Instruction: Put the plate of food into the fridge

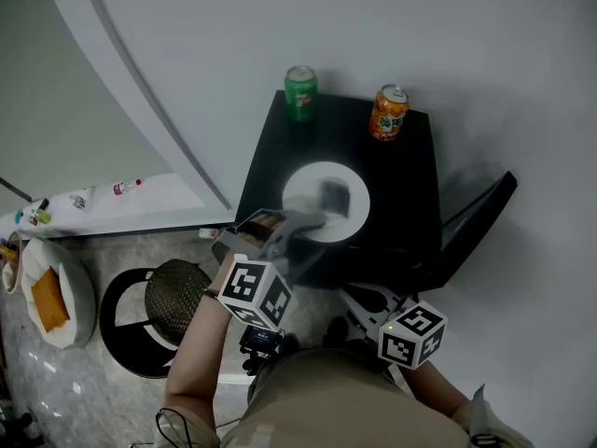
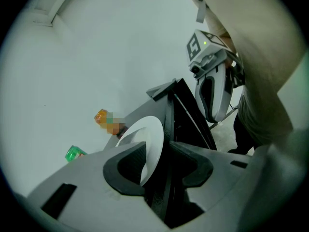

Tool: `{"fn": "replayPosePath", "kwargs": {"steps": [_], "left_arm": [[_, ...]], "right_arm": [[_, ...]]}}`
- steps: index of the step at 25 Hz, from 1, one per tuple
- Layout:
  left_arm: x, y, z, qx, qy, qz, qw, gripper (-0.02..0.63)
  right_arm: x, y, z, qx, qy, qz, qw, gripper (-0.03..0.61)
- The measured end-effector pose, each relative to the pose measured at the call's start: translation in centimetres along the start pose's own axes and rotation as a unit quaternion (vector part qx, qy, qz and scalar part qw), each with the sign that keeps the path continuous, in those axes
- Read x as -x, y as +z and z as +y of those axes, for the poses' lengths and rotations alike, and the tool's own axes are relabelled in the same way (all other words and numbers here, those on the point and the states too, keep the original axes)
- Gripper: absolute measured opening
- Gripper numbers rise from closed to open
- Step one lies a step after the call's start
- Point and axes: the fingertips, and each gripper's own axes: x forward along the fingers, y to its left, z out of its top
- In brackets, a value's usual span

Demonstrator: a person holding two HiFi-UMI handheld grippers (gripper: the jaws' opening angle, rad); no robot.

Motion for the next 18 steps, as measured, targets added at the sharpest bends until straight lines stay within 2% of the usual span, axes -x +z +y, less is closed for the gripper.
{"fn": "replayPosePath", "kwargs": {"steps": [18], "left_arm": [[1.0,0.4,-0.1,0.005,0.009,-0.007,0.9999,0.101]], "right_arm": [[-0.6,2.0,0.5,0.007,0.019,-0.011,1.0,0.021]]}}
